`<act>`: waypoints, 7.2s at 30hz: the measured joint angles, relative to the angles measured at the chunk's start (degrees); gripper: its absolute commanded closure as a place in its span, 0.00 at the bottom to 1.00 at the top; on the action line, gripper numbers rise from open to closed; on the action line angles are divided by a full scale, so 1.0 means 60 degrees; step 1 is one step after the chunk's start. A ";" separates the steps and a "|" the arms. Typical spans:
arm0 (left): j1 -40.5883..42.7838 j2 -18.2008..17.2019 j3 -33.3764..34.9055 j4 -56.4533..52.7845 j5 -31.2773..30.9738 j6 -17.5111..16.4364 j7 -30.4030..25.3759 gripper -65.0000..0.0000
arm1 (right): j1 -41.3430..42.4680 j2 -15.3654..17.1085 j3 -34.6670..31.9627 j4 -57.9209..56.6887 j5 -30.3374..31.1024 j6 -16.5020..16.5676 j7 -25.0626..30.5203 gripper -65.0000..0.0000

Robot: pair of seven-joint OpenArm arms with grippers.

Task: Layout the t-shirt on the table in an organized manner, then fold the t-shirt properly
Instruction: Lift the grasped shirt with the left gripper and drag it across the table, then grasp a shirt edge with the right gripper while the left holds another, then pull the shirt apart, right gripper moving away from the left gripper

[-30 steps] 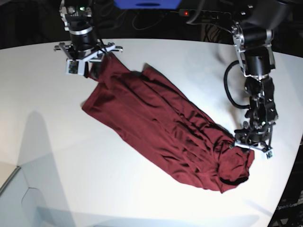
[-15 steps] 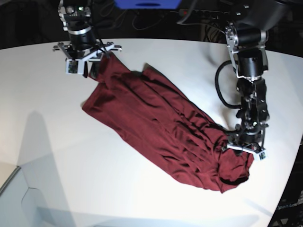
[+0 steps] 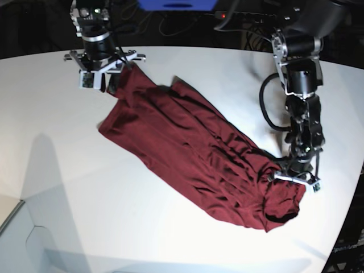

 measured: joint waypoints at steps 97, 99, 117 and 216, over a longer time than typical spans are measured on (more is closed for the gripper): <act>0.3621 -0.3217 0.8710 0.4907 -0.3344 -0.0029 -0.0331 1.00 | -0.0459 -0.0022 0.1650 0.0029 0.0018 0.0018 0.0044 0.73; 0.4062 -0.3483 0.7573 0.5242 -0.3315 -0.0004 -0.0270 1.00 | -0.0448 -0.0047 0.1632 0.0029 0.0022 0.0018 0.0033 0.73; 0.4586 -0.3490 0.0197 0.5526 -0.3224 -0.0073 0.1155 1.00 | 0.0841 0.0029 0.0280 0.0029 0.0000 0.0018 -0.0729 0.69; 0.4193 -0.2277 -0.4360 0.5625 -0.3249 -0.0069 0.1140 1.00 | 0.9202 0.1071 0.1279 -0.2670 0.0055 0.0062 -0.3027 1.00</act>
